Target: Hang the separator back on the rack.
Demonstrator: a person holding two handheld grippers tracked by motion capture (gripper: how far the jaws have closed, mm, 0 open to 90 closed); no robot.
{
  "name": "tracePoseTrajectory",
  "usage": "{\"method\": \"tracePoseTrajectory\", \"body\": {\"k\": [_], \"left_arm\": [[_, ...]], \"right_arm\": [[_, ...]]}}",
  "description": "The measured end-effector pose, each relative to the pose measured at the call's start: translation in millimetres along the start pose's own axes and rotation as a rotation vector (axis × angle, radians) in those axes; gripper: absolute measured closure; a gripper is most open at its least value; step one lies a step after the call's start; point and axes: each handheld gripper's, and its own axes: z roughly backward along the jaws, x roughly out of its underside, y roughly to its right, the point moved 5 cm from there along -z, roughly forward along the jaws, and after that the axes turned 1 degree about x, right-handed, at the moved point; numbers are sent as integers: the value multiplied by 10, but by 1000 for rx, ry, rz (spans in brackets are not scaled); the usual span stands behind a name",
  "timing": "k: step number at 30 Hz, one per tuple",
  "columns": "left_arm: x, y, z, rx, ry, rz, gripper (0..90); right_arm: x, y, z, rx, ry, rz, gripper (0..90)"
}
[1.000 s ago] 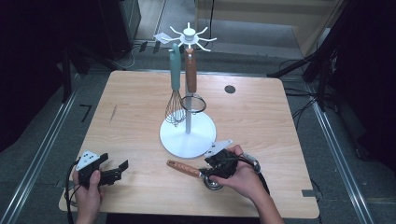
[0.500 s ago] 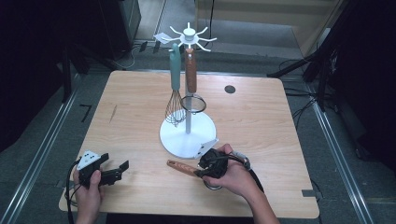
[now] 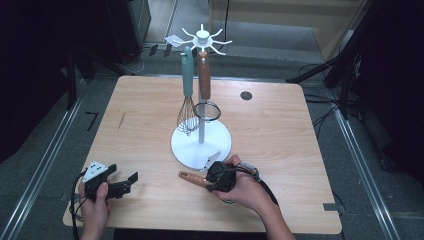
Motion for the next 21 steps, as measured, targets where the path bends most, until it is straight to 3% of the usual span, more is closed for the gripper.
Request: {"method": "tracePoseTrajectory", "body": {"k": [12,21], "left_arm": [[0,2,-4,0,-3,-1,81],[2,2,-4,-2,-6,-3,80]], "right_arm": [[-58,-47,-39,25,-79,34,675],[-69,-72,-39,28,-94,17,703]]}}
